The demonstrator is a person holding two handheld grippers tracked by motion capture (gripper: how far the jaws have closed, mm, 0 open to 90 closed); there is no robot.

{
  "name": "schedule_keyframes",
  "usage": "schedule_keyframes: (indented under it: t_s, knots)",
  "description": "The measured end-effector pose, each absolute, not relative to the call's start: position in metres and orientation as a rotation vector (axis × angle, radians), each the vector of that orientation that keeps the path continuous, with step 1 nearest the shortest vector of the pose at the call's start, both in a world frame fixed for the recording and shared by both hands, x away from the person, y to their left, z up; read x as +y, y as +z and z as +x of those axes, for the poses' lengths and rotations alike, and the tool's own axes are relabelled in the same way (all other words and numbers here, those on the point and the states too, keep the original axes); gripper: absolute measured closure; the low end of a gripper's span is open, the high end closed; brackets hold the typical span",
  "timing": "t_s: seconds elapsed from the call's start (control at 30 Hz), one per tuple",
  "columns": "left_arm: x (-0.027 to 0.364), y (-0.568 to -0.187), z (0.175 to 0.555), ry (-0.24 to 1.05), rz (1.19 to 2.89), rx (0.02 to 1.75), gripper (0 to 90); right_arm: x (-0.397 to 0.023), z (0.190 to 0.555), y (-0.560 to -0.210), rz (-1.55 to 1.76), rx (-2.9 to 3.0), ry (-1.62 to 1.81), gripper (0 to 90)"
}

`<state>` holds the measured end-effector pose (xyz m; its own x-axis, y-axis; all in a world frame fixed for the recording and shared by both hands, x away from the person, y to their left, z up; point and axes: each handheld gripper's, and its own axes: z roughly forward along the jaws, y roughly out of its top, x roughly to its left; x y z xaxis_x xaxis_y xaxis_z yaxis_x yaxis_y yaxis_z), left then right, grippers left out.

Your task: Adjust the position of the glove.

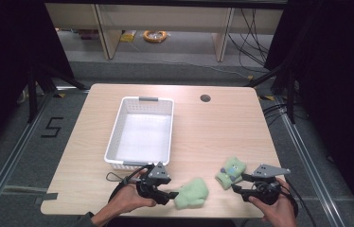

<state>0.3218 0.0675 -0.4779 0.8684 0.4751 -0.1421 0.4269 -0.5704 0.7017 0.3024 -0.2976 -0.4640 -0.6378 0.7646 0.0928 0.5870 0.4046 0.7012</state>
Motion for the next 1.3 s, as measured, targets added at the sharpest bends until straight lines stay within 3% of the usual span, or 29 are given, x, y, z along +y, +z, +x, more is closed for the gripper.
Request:
schedule_keyframes:
  t_s: [0.37,0.93,1.07,1.13,1.3]
  knots:
    - [0.089,-0.482,0.307,0.088,2.188,0.809,32.1,-0.288,0.34,-0.465,1.186,2.454,0.948,42.9]
    - [0.117,-0.489,0.296,0.125,2.161,0.892,27.4,-0.274,0.37,-0.481,1.246,2.508,0.819,45.3]
    - [0.115,-0.491,0.295,0.096,2.151,0.908,27.4,-0.273,0.372,-0.48,1.265,2.556,0.774,51.6]
    - [0.115,-0.492,0.296,0.098,2.154,0.908,27.4,-0.273,0.372,-0.483,1.266,2.577,0.749,62.5]
    - [0.114,-0.492,0.296,0.092,2.15,0.903,27.5,-0.274,0.372,-0.486,1.238,2.563,0.715,66.9]
